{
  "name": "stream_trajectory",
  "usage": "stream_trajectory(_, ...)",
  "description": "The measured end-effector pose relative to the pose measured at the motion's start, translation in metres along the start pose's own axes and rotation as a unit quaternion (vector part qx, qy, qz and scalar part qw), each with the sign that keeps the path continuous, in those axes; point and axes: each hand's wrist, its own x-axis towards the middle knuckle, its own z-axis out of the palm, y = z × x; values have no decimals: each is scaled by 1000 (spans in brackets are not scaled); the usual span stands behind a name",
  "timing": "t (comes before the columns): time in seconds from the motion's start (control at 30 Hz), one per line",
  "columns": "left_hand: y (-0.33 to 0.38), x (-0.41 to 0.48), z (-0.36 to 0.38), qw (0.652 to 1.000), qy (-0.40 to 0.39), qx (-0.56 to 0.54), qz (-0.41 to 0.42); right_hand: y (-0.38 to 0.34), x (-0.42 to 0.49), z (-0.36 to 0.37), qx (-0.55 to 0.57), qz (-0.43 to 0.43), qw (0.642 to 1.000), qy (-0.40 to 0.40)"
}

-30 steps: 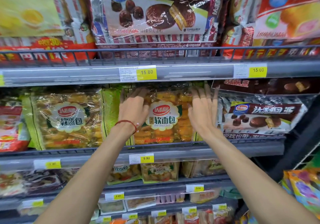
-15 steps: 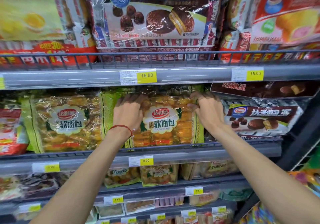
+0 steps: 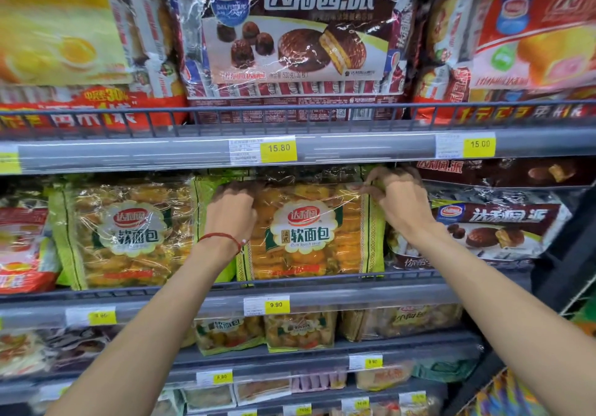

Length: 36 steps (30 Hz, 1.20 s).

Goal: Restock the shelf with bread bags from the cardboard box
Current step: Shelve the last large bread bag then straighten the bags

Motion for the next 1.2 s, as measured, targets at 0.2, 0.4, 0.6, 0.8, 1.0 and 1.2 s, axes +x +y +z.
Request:
stream_trajectory(0.2, 1, 0, 5, 999, 17, 7, -38, -2, -1, -1, 40, 32, 999, 17)
stream_trajectory(0.4, 1, -15, 27, 988, 130, -75, 20, -15, -28, 12, -51, -9, 996, 73)
stream_trajectory(0.6, 1, -63, 74, 983, 108, -150, -14, -17, -90, 47, 74, 101, 991, 40)
stream_trajectory(0.8, -1, -69, 90, 980, 75, -185, -12, -10, -100, 60, 133, 129, 981, -62)
stream_trajectory(1.0, -2, -69, 89, 983, 72, -165, -20, -3, -97, 66, 164, 108, 978, -76)
stream_trajectory(1.2, -2, -64, 89, 976, 101, -196, -4, 0, -95, 77, 199, 102, 973, -52)
